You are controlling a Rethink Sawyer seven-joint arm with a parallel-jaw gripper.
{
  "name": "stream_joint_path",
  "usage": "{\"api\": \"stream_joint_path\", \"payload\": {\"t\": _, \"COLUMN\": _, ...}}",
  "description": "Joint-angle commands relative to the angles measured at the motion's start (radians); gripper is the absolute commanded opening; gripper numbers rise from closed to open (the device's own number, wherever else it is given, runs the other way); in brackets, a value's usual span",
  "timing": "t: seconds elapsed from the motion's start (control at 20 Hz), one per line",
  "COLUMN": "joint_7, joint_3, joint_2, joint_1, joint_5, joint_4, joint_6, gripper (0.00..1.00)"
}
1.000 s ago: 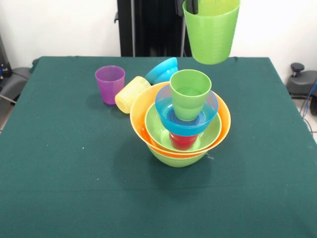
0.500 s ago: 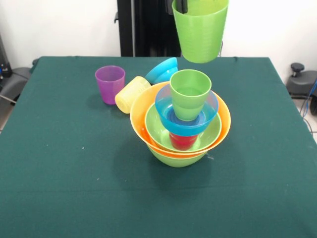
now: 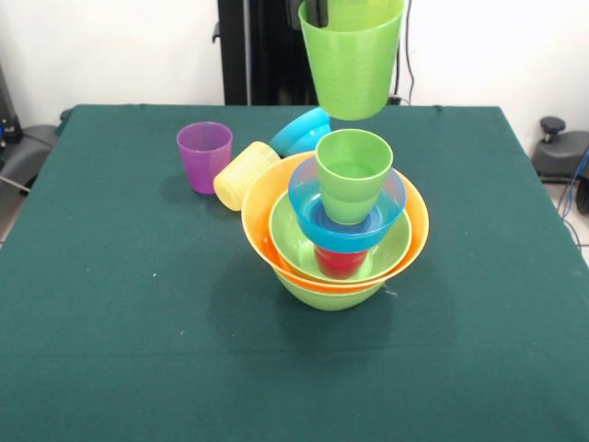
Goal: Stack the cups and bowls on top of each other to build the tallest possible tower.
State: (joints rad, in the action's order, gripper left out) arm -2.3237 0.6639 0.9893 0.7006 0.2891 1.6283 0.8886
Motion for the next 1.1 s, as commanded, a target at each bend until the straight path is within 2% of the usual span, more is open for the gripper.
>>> {"api": "stream_joint_path", "payload": {"t": 0.05, "joint_7": 0.303, "joint_3": 0.047, "joint_2": -0.084, "joint_1": -0.002, "joint_5": 0.097, "joint_4": 0.005, "joint_6": 0.051, "gripper": 0.00}}
{"api": "stream_joint_path", "payload": {"t": 0.7, "joint_7": 0.273, "joint_3": 0.057, "joint_2": -0.101, "joint_1": -0.018, "joint_5": 0.119, "joint_4": -0.026, "joint_6": 0.056, "gripper": 0.00}}
{"api": "stream_joint_path", "payload": {"t": 1.1, "joint_7": 0.303, "joint_3": 0.074, "joint_2": -0.102, "joint_1": -0.003, "joint_5": 0.122, "joint_4": -0.046, "joint_6": 0.087, "gripper": 0.00}}
